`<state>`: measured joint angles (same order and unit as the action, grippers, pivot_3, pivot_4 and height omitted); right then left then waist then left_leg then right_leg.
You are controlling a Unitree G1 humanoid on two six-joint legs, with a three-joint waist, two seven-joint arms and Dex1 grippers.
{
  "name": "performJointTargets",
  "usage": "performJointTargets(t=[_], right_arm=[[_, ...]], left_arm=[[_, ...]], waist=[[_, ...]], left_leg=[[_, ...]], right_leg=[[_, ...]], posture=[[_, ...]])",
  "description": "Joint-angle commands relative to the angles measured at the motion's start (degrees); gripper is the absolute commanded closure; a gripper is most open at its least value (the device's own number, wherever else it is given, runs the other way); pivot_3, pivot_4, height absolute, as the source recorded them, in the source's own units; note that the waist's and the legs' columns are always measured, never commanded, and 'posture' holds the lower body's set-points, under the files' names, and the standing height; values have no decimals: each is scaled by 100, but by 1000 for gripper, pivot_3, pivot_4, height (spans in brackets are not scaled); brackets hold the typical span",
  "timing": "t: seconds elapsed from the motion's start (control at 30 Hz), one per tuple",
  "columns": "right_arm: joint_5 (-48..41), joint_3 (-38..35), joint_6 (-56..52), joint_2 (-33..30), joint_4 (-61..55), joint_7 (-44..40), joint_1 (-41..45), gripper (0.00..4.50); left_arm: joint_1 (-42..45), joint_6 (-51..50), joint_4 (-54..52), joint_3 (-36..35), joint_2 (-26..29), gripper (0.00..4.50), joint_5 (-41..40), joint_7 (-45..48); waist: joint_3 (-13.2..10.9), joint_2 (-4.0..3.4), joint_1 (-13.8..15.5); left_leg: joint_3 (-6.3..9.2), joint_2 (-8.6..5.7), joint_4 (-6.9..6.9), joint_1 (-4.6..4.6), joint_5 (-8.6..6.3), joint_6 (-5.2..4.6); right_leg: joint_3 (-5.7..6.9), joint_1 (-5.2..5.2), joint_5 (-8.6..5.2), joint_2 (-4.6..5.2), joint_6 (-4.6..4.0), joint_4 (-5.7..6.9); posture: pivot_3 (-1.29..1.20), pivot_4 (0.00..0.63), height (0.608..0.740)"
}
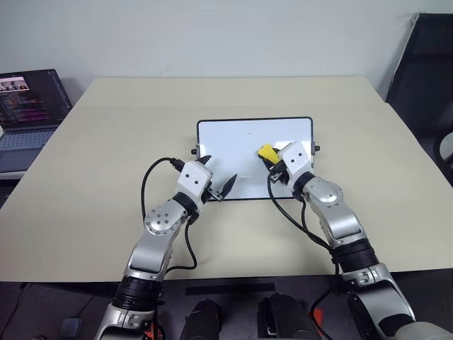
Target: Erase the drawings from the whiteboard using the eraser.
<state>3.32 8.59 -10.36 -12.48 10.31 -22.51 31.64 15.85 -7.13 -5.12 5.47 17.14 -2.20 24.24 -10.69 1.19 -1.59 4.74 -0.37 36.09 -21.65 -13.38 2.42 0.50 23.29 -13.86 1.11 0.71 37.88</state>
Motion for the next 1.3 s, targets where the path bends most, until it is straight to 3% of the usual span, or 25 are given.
performJointTargets(t=[0.03, 0.53, 1.3], right_arm=[[-7, -132, 131, 53, 197, 149, 337, 3256], [34, 43, 863, 749, 1310, 223, 1174, 3256], [222, -150, 427, 328, 1354, 651, 1050, 3256]], left_arm=[[77, 125, -117, -37, -26, 0, -8, -22], [-9, 107, -213, -83, 19, 0, 1, -46], [3, 82, -237, -30, -18, 0, 6, -26]], waist=[[0, 0, -3], [-1, 0, -9], [0, 0, 15]], left_leg=[[-1, 0, 0, 0, 0, 0], [-6, 3, -10, -23, 0, 0], [-1, 2, 0, -10, 3, -5]], right_leg=[[-1, 0, 0, 0, 0, 0], [-6, 21, 2, 5, -4, -12], [-1, 10, 6, 2, -4, 1]], posture=[[0, 150, 740], [0, 150, 740], [0, 150, 740]])
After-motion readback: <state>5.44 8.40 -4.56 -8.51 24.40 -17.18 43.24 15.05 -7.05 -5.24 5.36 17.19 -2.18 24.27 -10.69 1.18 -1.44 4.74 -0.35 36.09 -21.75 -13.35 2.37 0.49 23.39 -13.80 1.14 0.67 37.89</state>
